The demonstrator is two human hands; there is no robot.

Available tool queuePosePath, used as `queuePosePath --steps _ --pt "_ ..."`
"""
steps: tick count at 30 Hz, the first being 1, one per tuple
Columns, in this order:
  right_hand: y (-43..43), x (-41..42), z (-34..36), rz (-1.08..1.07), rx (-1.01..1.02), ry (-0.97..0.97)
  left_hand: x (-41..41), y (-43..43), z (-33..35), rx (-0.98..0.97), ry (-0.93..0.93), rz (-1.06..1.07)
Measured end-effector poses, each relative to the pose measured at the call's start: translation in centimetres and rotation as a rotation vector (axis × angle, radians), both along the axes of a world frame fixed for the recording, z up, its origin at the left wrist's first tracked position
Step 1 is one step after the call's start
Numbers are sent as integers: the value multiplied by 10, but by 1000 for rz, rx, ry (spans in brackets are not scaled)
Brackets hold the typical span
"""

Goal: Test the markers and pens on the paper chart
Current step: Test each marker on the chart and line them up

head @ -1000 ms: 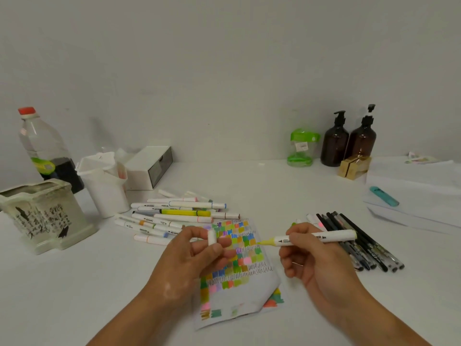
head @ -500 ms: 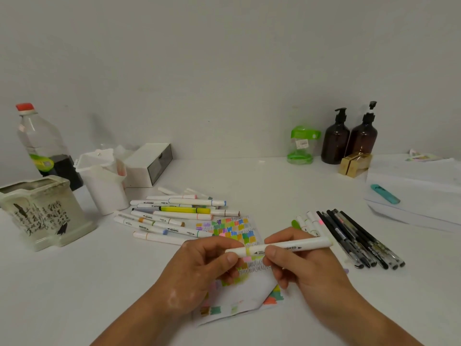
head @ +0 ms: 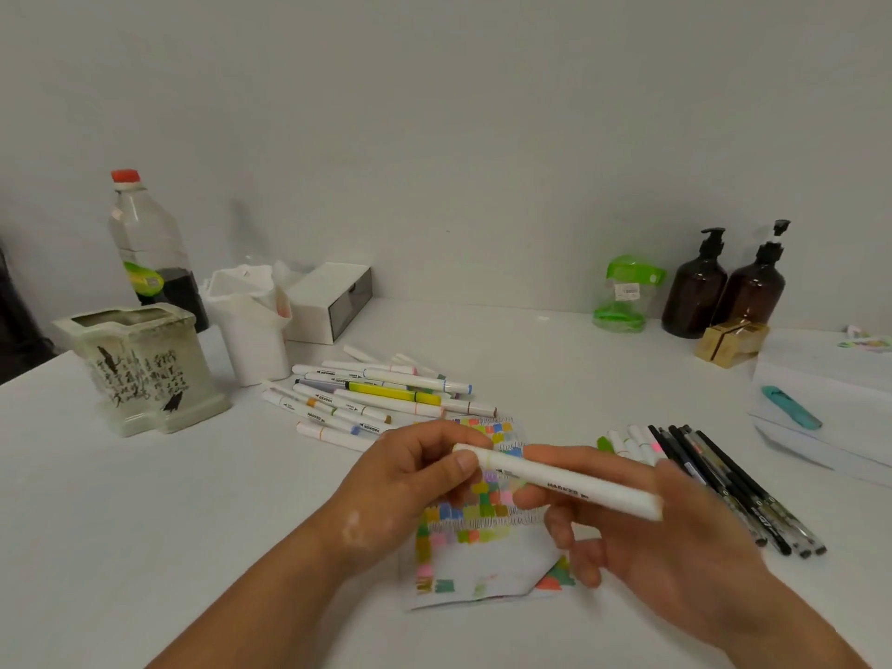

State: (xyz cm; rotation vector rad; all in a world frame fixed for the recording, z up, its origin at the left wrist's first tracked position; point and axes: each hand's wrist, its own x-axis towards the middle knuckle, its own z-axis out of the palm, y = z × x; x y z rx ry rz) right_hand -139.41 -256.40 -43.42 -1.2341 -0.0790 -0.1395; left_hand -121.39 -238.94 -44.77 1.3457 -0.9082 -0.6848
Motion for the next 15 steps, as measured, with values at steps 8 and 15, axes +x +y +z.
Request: queuePosePath --steps 8,15 --pt "24 16 -3 -301 -576 310 3 5 -7 89 -64 10" --pt "-15 15 -9 -912 -1374 532 56 29 -12 436 -789 696"
